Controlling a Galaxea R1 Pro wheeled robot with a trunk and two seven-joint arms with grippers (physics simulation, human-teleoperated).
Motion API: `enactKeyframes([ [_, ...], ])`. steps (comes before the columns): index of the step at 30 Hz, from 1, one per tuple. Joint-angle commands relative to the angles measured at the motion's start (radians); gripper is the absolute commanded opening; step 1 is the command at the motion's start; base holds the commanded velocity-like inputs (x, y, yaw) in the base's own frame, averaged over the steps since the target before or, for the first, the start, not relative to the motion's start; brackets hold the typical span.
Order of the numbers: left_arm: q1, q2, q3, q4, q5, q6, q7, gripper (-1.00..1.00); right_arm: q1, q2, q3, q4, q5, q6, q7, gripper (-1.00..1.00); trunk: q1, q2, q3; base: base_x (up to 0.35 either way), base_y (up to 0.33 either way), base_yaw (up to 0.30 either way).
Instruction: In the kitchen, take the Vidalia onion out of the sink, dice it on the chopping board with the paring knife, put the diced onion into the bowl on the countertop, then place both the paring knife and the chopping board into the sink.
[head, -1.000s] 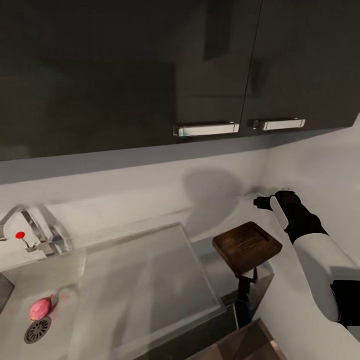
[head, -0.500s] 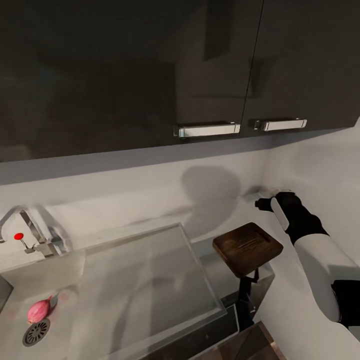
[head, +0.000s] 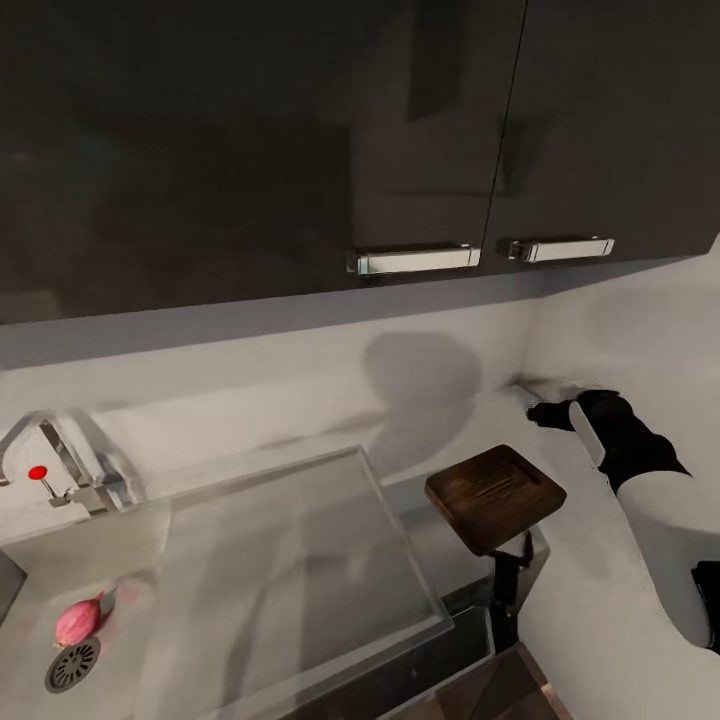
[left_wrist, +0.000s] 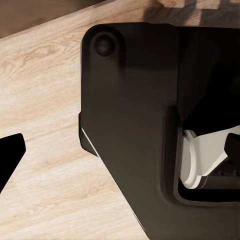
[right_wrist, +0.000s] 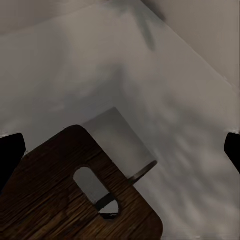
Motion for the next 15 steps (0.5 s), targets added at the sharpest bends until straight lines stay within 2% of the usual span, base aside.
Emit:
enactKeyframes([
  [1,0.0,0.0,0.001,-0.002,0.001,-0.001,0.0,1.0,-0.001,-0.004,0.005,0.004,-0.011,0.001,-0.003,1.0,0.001,-0.002,-0.002,0.0,0.0,0.0],
  [8,0.0,-0.001,0.001,0.0,0.001,-0.001,0.0,1.0,-0.001,-0.011,0.005,0.049,-0.011,-0.075,0.032,1.0,0.001,-0.002,-0.002,0.0,0.0,0.0],
  [12,0.0,0.0,0.001,0.016,0.001,-0.002,0.0,1.0,-0.001,-0.031,0.005,0.096,-0.009,-0.12,0.114,1.0,0.001,-0.002,-0.002,0.0,0.0,0.0],
  [15,0.0,0.0,0.001,0.023,0.001,-0.002,0.0,1.0,-0.001,-0.063,0.005,0.147,-0.008,-0.203,0.195,1.0,0.001,-0.002,-0.002,0.0,0.0,0.0],
])
